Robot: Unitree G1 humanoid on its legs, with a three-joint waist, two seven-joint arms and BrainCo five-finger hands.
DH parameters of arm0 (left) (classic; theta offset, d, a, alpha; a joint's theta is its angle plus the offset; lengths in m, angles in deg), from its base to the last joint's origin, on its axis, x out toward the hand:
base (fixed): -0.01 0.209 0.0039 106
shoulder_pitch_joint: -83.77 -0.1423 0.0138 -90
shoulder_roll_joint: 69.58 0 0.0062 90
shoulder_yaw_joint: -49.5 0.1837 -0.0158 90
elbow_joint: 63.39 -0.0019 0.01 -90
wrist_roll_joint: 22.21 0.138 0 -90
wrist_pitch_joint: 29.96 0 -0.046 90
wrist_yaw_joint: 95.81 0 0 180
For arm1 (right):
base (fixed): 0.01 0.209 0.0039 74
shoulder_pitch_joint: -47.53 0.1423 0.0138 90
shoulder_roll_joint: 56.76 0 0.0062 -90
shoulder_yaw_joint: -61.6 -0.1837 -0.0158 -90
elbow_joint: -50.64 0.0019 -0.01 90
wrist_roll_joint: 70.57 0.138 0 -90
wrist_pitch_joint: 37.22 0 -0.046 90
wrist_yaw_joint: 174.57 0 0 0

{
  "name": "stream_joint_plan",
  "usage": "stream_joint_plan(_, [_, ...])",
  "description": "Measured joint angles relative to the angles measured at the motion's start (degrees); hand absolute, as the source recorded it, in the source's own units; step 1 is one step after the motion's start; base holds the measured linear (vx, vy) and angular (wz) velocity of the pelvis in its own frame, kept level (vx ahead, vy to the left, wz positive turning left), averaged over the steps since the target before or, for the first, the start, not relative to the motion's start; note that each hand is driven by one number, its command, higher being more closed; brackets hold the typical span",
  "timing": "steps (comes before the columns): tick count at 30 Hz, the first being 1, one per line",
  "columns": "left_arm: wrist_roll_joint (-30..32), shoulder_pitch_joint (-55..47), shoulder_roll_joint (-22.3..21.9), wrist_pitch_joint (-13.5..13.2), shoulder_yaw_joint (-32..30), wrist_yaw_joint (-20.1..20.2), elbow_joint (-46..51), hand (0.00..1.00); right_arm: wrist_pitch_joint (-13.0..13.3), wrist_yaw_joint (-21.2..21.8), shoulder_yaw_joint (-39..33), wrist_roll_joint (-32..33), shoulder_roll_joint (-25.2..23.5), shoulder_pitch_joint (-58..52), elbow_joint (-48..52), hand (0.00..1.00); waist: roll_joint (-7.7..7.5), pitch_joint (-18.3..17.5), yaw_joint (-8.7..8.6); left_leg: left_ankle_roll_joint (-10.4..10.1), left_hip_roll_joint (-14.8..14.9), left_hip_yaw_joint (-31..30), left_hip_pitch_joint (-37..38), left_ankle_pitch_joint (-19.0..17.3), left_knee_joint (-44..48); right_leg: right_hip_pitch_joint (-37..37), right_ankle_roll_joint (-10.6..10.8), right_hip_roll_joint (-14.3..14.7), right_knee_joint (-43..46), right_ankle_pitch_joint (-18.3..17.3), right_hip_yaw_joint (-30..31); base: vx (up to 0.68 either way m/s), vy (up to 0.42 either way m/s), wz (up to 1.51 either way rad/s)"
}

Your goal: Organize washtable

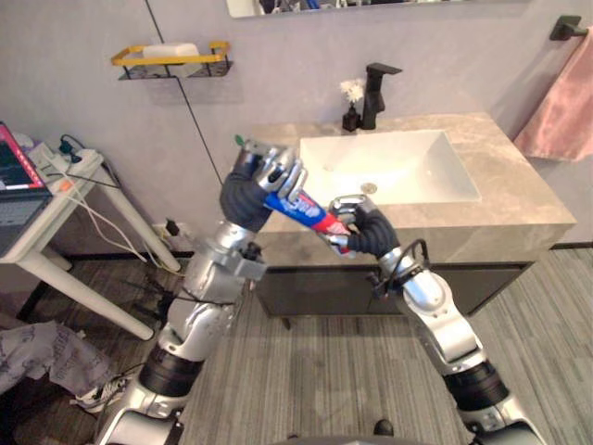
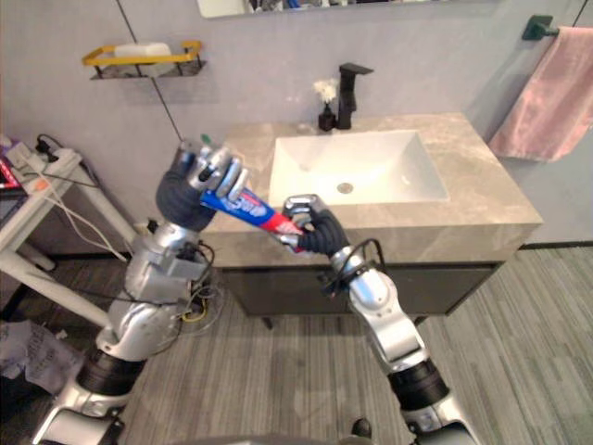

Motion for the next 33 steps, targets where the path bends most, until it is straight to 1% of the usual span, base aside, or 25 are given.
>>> stream_joint_plan(8, [0.15, -2.59, 0.01, -1.65, -0.49, -0.07, 0.91, 1.0, -0.76, -1.04, 1.88, 0.02, 0.0, 0.55, 0.0, 1.0, -0.02, 0.03, 0.04, 0.0, -0.04, -0.41, -0.27, 0.0, 0.07, 0.01, 0.0, -0.07, 0.0, -0.01, -0.45, -0.01, -0.003, 0.02])
stream_joint_plan(13, [0.51, -2.69, 0.01, -1.76, -0.51, -0.1, 0.95, 1.0, -1.01, -1.15, 2.17, 0.48, 0.0, 0.56, 0.0, 1.0, -0.04, 0.05, 0.06, 0.0, -0.03, -0.41, -0.28, 0.0, 0.06, 0.0, 0.0, -0.07, 0.0, -0.02, -0.45, 0.0, 0.0, 0.0])
stream_joint_plan(14, [0.54, -2.73, 0.01, -1.77, -0.51, -0.1, 0.94, 1.0, -1.02, -1.13, 2.24, 0.55, 0.0, 0.56, -0.01, 0.0, -0.04, 0.05, 0.0, 0.0, -0.03, -0.41, -0.28, 0.0, 0.06, 0.0, 0.0, -0.07, 0.0, -0.02, -0.44, 0.0, 0.0, 0.0])
stream_joint_plan(15, [0.56, -2.76, 0.0, -1.77, -0.51, -0.1, 0.94, 1.0, -1.02, -1.16, 2.24, 0.57, 0.0, 0.57, 0.0, 0.0, -0.04, 0.05, 0.0, 0.0, -0.03, -0.41, -0.28, 0.0, 0.06, 0.0, -0.01, -0.07, 0.0, -0.02, -0.44, 0.0, 0.0, 0.0])
stream_joint_plan(22, [0.64, -3.91, -0.12, -1.8, -0.69, -1.12, 0.82, 1.0, -1.04, -1.12, 2.72, 6.55, -0.01, 2.32, -0.01, 0.0, -0.13, 0.19, 0.06, 0.0, -0.02, -0.37, -0.27, 0.0, 0.07, -0.02, -0.01, -0.06, 0.0, -0.02, -0.41, 0.0, 0.0, 0.0])
stream_joint_plan(25, [0.64, -3.91, -0.3, -1.79, -1.01, -1.18, 0.23, 1.0, -1.03, -1.09, 2.41, 7.21, -0.05, 3.45, -0.01, 0.0, -0.15, 0.22, 0.04, 0.0, -0.02, -0.34, -0.25, 0.0, 0.07, -0.03, -0.01, -0.05, 0.0, -0.02, -0.37, 0.0, 0.0, 0.0])
stream_joint_plan(28, [0.66, -4.33, -0.65, -1.52, -0.87, -1.18, -1.24, 1.0, -1.02, -1.04, 2.17, 9.29, -0.75, 3.66, 0.0, 0.0, -0.22, 0.29, -0.01, 0.0, -0.02, -0.32, -0.25, 0.0, 0.06, -0.03, -0.01, -0.05, 0.0, -0.02, -0.37, 0.0, 0.0, 0.0])
stream_joint_plan(30, [1.4, -4.64, -0.63, 0.24, 0.32, -1.12, -2.54, 1.0, -0.61, -0.93, 2.2, 10.88, -2.16, 4.95, 0.35, 0.0, -0.16, 0.33, -0.12, 0.0, -0.02, -0.27, -0.22, 0.0, 0.07, -0.03, -0.01, -0.06, 0.0, -0.02, -0.33, 0.0, 0.0, 0.0])
stream_joint_plan(32, [4.13, -5.41, -0.76, 4.85, 4.72, -1.12, -6.72, 1.0, 1.6, -0.85, 2.07, 11.76, -5.18, 8.95, 3.58, 0.0, -0.06, 0.66, -0.18, 0.01, -0.02, -0.2, -0.18, 0.0, 0.06, -0.04, -0.01, -0.07, 0.0, -0.02, -0.29, 0.0, 0.0, 0.0])
stream_joint_plan(33, [4.65, -5.94, -1.02, 5.95, 5.31, -1.11, -7.53, 1.0, 2.32, -0.71, 2.1, 11.76, -5.89, 9.77, 4.49, 0.0, -0.07, 0.85, -0.24, 0.01, -0.02, -0.17, -0.14, 0.0, 0.05, -0.03, -0.01, -0.06, 0.0, -0.02, -0.28, 0.0, 0.0, 0.0])
